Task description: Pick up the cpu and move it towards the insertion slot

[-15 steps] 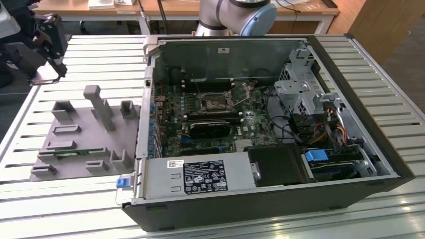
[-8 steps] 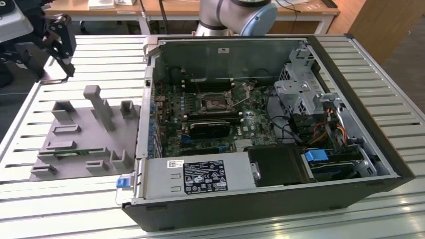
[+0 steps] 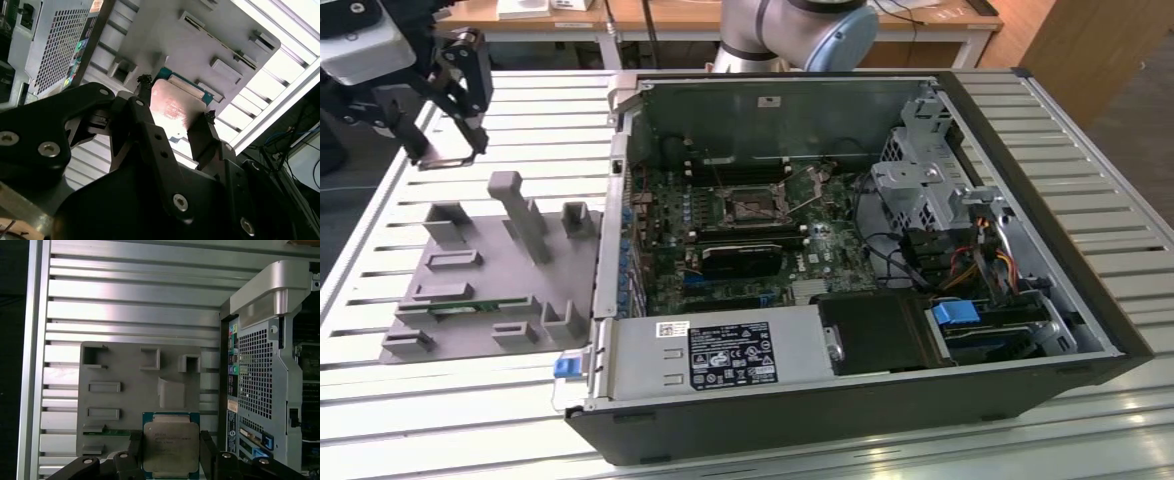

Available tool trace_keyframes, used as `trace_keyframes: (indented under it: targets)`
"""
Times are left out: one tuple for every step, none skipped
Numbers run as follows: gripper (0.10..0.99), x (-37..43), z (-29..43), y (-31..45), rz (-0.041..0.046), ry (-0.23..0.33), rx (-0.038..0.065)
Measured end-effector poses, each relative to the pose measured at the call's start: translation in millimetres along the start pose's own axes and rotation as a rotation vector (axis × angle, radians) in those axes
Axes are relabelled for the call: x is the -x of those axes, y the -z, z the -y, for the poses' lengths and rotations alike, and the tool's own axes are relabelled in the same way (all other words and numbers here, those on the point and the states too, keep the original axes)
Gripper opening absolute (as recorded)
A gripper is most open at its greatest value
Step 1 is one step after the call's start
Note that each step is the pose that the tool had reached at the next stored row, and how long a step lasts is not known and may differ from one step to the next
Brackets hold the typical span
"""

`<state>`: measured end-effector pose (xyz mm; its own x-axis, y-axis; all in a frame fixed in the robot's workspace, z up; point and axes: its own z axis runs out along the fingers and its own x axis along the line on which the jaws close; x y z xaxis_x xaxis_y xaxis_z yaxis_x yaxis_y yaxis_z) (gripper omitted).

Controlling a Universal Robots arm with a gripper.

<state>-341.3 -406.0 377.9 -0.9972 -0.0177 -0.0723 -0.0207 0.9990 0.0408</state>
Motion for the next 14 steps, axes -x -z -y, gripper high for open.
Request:
trace_keyframes:
  targets:
    - [0.537, 2.0, 0.0, -0.2, -0.0002, 0.0, 0.0]
    - [0.537, 4.3, 0.1, -0.3, -0.0004, 0.0, 0.0]
    - [0.537, 6.4, 0.1, -0.5, -0.0006, 0.0, 0.0]
    - [0.537, 8.4, 0.2, -0.6, -0.0009, 0.0, 0.0]
    - [0.537, 10.6, 0.2, -0.8, -0.0011, 0.0, 0.0]
    - [0.537, 12.7, 0.3, -0.9, -0.0013, 0.0, 0.0]
    - [0.537, 14.8, 0.3, -1.1, -0.0015, 0.0, 0.0]
    - [0.537, 17.0, 0.3, -1.2, -0.0018, 0.0, 0.0]
    - [0.537, 19.2, 0.4, -1.4, -0.002, 0.0, 0.0]
    - [0.537, 21.2, 0.4, -1.5, -0.0023, 0.0, 0.0]
    - [0.537, 23.3, 0.5, -1.7, -0.0026, 0.0, 0.0]
    - [0.537, 25.4, 0.5, -1.8, -0.0027, 0.0, 0.0]
    - [0.537, 27.4, 0.6, -2.0, -0.003, 0.0, 0.0]
    - [0.537, 29.6, 0.6, -2.1, -0.0032, 0.0, 0.0]
